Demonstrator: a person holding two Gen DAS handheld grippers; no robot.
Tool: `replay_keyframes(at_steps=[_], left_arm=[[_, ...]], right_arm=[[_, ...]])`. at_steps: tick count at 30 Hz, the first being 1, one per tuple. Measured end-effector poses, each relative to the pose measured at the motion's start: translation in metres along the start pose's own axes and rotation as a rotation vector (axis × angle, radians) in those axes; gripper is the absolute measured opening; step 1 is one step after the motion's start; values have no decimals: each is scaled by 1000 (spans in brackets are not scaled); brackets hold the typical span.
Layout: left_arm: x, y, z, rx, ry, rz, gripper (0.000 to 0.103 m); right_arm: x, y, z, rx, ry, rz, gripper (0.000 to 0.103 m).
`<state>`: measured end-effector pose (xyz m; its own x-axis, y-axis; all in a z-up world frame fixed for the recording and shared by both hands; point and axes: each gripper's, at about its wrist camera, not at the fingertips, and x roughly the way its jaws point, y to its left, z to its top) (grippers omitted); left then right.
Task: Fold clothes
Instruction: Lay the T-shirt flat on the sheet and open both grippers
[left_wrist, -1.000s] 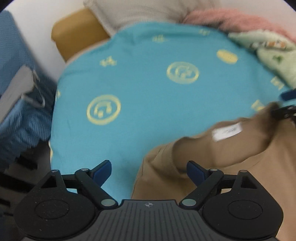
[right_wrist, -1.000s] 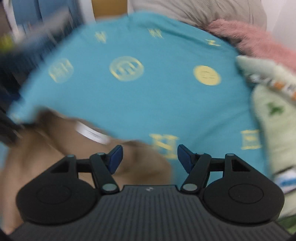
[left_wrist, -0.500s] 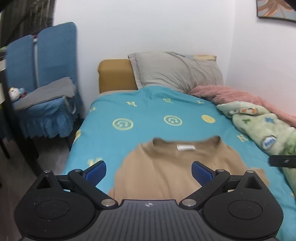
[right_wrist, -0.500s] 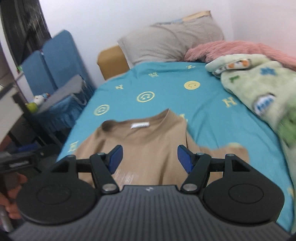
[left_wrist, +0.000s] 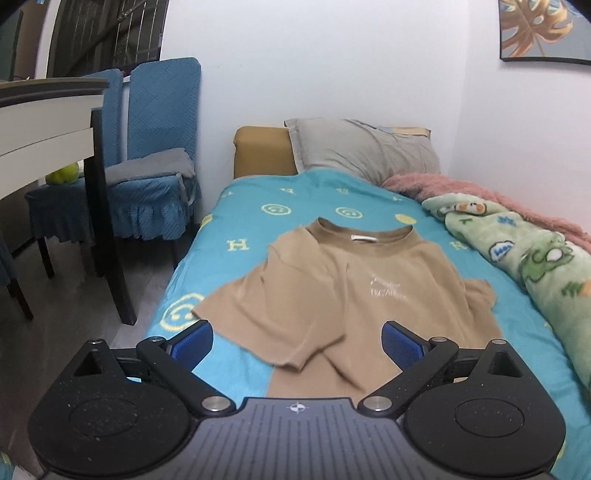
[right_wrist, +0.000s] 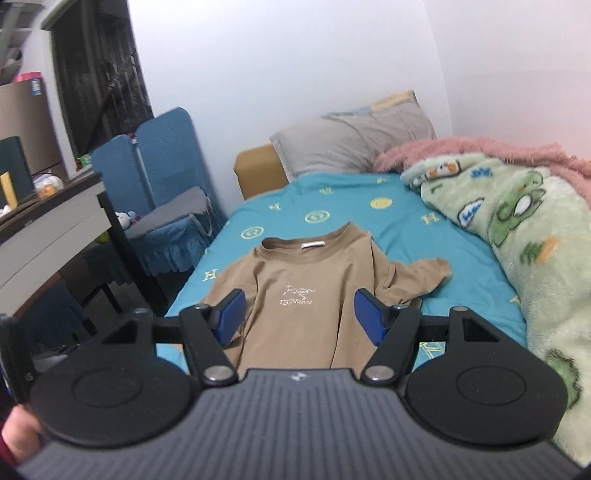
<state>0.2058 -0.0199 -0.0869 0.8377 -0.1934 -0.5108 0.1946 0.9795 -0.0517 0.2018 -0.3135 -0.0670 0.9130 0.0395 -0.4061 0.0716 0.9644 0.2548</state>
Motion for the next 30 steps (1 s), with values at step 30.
replay_keyframes(at_steps=[30], left_arm=[[108,87,3,-552,191,49,81]], right_arm=[[24,-39,-13,189,53,-42,67]])
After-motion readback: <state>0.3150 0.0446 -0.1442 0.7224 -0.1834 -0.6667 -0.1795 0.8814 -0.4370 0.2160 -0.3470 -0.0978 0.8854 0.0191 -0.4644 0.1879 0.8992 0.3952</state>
